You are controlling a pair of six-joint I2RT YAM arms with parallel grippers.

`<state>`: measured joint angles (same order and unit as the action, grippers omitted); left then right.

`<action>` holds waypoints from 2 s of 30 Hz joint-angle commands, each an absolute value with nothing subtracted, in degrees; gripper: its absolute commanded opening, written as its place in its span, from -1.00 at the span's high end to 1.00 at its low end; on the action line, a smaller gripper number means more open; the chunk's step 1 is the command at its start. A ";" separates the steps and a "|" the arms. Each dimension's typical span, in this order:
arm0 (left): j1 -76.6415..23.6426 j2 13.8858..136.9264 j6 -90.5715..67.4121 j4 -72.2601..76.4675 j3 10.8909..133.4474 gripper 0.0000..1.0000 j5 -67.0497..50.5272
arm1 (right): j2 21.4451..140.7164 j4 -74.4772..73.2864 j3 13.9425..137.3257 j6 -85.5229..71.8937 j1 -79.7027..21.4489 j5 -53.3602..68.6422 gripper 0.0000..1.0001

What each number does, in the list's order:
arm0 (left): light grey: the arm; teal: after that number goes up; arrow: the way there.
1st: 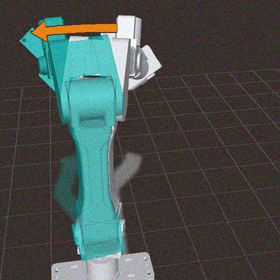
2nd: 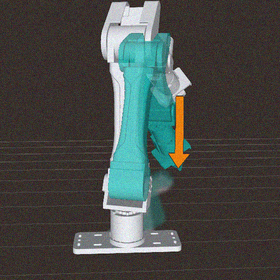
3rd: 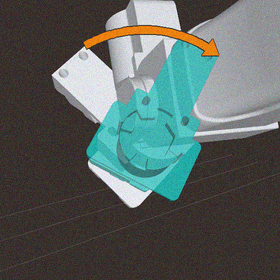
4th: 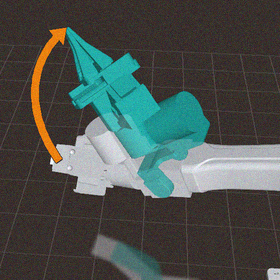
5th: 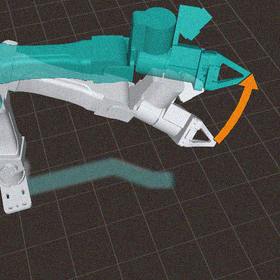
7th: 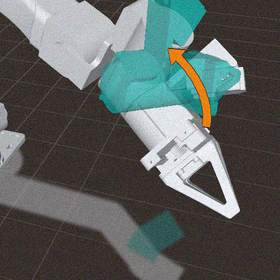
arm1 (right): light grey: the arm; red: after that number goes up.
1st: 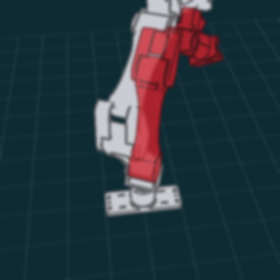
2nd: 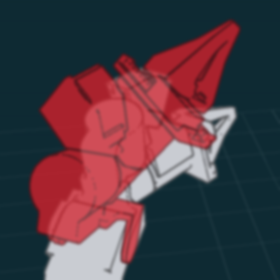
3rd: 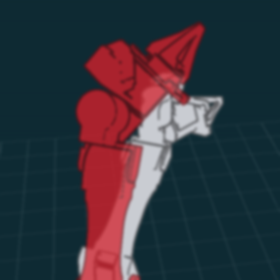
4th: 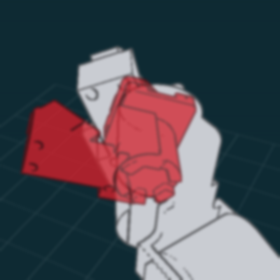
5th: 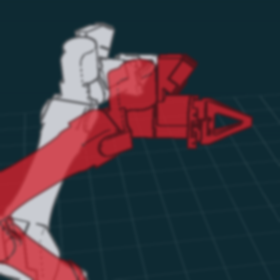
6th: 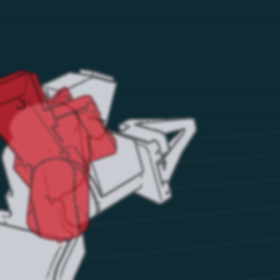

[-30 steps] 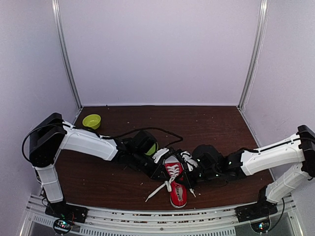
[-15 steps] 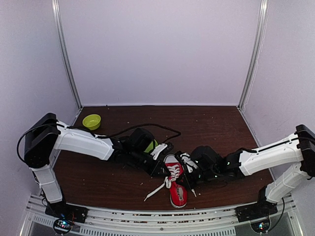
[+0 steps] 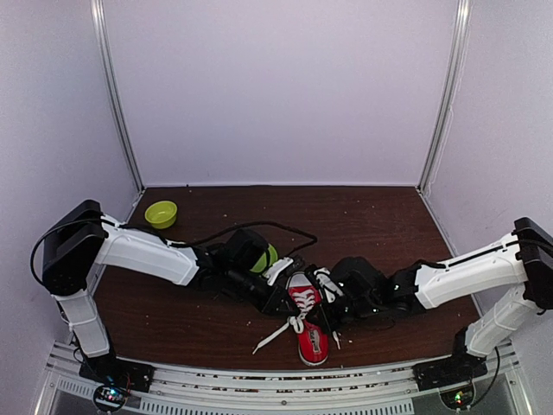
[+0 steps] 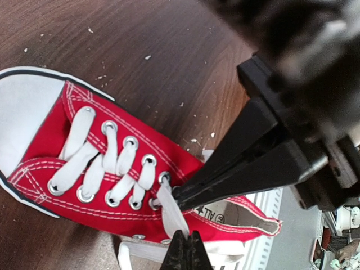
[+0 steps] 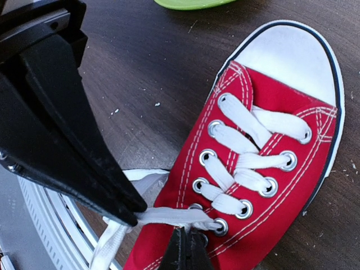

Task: Tie the shoes

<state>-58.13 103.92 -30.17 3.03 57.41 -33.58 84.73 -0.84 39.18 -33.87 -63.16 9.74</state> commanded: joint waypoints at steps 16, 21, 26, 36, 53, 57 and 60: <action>-58.36 105.73 -30.40 5.53 57.53 1.00 -37.60 | 87.09 3.37 40.22 -35.77 -63.58 7.03 1.00; -57.65 103.34 -30.12 4.55 57.71 0.95 -33.78 | 86.55 3.19 39.16 -36.05 -63.57 7.09 1.00; -56.51 101.38 -31.34 4.98 57.74 0.65 -30.81 | 86.16 3.19 38.31 -36.06 -63.55 7.37 1.00; -55.11 104.40 -33.08 1.69 58.88 0.48 -30.48 | 85.96 3.63 37.83 -36.08 -63.55 7.38 1.00; -55.46 108.88 -31.05 0.19 62.05 0.63 -37.95 | 86.10 3.67 37.70 -36.04 -63.55 7.43 1.00; -55.62 109.19 -31.79 1.83 61.94 0.61 -39.20 | 86.05 3.88 37.73 -36.04 -63.55 7.47 1.00; -55.94 109.62 -31.72 1.92 62.18 0.60 -39.82 | 86.05 3.88 37.73 -35.96 -63.55 7.47 1.00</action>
